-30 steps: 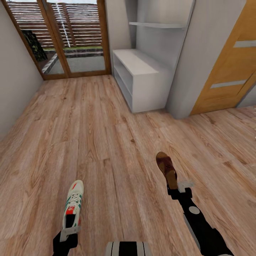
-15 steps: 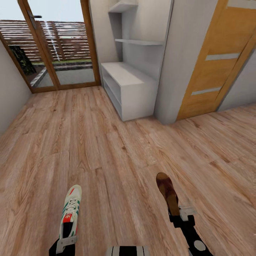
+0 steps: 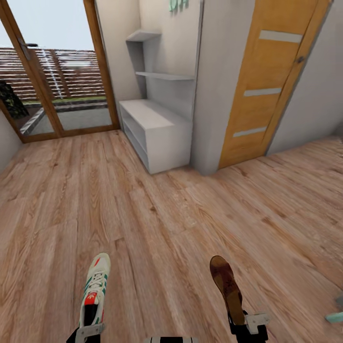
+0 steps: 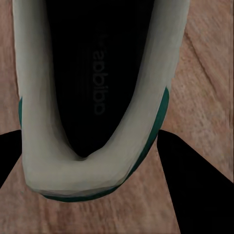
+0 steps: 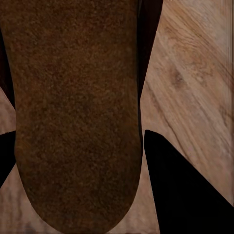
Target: Pick up the two gym shoes and the two sandals from the corridor floor and place them onto the hallstand (shoe rack) in the corridor, making sure they are on the rack and not on the floor. Arrange them so the two gym shoes are next to each other and the two sandals are next to each other.
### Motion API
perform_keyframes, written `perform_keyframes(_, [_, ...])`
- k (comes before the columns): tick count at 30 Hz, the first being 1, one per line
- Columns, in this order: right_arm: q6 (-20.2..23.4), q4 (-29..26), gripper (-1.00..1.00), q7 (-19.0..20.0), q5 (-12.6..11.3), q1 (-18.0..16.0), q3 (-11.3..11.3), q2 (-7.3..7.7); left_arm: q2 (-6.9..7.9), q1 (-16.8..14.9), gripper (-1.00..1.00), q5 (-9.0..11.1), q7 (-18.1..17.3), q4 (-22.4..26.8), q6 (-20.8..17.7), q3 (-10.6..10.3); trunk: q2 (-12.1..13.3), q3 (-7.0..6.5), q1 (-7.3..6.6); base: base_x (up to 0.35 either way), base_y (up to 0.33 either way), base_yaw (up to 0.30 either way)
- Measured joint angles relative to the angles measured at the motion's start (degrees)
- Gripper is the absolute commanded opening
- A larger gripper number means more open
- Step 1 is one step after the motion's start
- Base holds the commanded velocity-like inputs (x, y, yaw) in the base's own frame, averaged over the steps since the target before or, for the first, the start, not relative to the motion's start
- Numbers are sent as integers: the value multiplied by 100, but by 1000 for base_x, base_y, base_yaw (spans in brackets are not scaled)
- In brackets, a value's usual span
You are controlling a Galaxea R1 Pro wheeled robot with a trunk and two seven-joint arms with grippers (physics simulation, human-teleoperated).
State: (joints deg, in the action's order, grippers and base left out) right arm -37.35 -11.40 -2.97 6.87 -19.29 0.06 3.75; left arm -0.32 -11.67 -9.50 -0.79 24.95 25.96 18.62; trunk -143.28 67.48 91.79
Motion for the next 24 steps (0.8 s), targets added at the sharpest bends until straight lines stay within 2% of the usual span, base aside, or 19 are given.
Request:
perform_keyframes(4, [-17, 32, -100, 2, -4, 0, -5, -11, -4, 0, -100, -4, -1, -11, 2, -8, 5, -115, -10, 0, 0, -223])
perform_keyframes(12, [-23, 44, -100, -3, -11, -1, -13, -15, -1, 1, -100, -9, -1, -13, 2, -9, 325, -302, -185, 0, 0, -159])
perform_keyframes(19, [-23, 45, -100, -4, -15, -2, -13, -16, -7, 2, -100, -13, -2, -13, 3, -17, 606, -433, -339, 0, 0, -6])
perform_keyframes(24, [-23, 47, -100, -4, -16, -3, -20, -16, -8, 3, -100, -11, -2, -11, 2, -16, 806, -522, -449, 0, 0, 213])
